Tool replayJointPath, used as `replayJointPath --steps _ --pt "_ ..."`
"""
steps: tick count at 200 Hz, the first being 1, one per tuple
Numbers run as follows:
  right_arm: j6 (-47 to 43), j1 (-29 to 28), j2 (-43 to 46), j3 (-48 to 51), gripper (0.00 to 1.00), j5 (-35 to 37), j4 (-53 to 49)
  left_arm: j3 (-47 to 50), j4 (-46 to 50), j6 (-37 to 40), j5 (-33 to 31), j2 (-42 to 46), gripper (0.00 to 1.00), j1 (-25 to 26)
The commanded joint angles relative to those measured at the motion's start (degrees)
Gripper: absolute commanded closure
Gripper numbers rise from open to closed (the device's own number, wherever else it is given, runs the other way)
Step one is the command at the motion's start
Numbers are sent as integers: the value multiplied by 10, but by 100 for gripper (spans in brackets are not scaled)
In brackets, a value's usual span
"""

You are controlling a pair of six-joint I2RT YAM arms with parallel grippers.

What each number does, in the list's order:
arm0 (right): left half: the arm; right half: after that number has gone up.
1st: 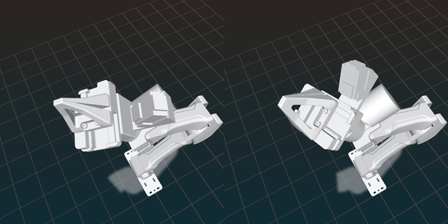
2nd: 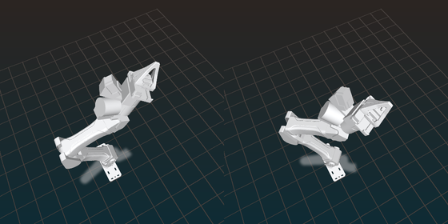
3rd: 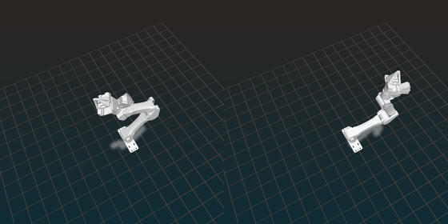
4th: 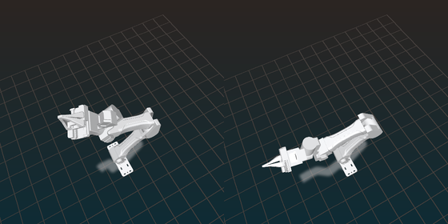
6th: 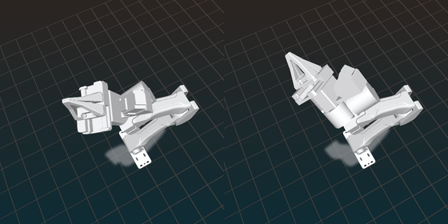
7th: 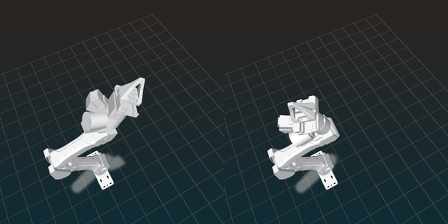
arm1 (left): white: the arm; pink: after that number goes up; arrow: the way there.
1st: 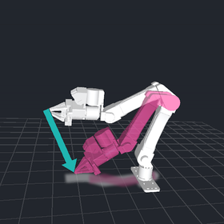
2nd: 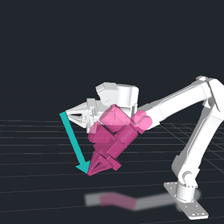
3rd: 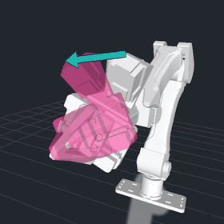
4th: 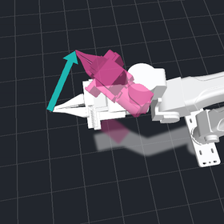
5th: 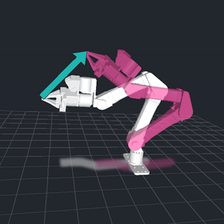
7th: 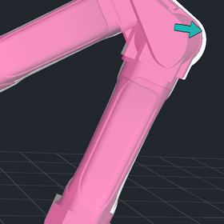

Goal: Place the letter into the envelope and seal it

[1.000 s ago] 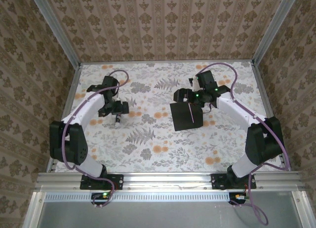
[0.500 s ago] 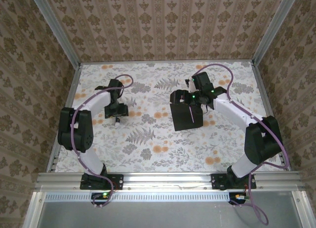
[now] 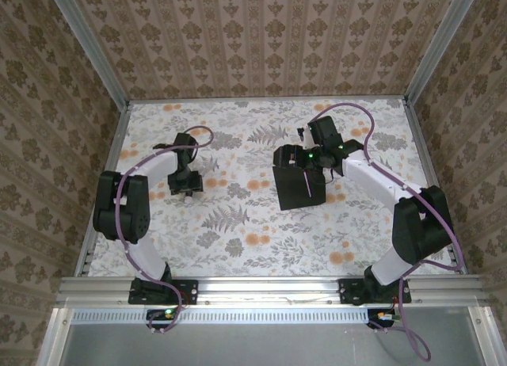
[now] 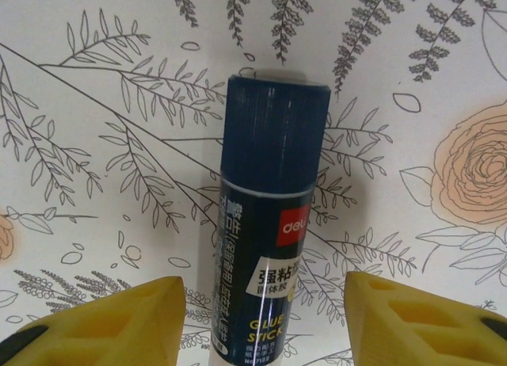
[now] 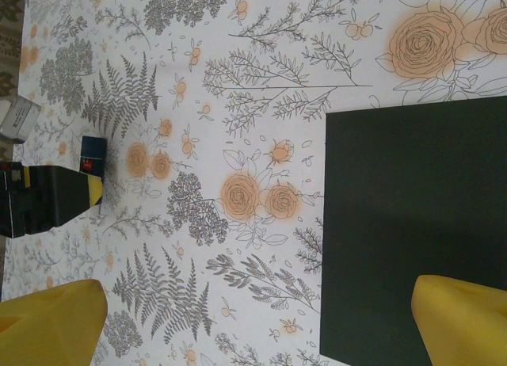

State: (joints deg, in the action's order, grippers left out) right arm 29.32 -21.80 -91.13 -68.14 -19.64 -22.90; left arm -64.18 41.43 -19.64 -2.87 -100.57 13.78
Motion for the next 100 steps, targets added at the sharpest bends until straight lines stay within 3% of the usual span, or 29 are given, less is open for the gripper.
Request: replayJointPath --steps 1,38,100 --pt "-6 3 -9 8 0 16 -11 9 -10 10 -4 -8 47 -5" --pt "-6 2 -9 9 0 16 -11 10 -23 11 -1 -12 55 -9" --pt "-7 3 -7 12 0 19 -14 4 -29 11 4 -23 56 -9"
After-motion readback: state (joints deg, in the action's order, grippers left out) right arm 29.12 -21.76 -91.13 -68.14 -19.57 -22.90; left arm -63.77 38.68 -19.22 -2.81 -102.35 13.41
